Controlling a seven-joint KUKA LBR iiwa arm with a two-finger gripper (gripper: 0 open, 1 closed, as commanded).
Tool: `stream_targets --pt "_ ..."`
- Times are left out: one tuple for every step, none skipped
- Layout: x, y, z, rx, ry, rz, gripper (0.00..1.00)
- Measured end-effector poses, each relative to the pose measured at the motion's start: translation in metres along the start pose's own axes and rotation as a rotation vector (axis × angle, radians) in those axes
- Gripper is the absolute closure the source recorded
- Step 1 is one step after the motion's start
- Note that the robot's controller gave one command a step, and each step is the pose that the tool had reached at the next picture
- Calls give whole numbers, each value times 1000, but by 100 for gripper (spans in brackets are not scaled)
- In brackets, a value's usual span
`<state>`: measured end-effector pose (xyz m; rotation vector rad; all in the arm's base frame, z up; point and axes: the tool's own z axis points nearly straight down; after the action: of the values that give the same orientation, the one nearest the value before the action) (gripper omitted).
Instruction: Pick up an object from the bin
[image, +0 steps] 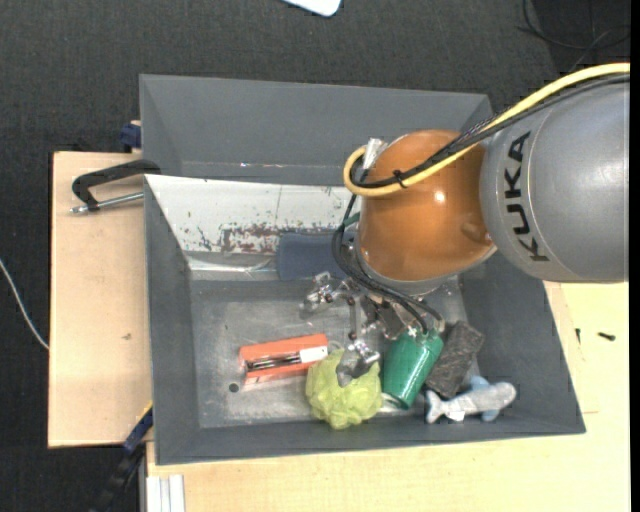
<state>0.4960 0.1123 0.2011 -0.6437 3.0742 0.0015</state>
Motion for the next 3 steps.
stream_targets --pt "-7 1 37 2 -8 -59 0" --pt "-36 1 127 0 -7 -256 100" --pt "-36 1 127 0 -7 -256 100"
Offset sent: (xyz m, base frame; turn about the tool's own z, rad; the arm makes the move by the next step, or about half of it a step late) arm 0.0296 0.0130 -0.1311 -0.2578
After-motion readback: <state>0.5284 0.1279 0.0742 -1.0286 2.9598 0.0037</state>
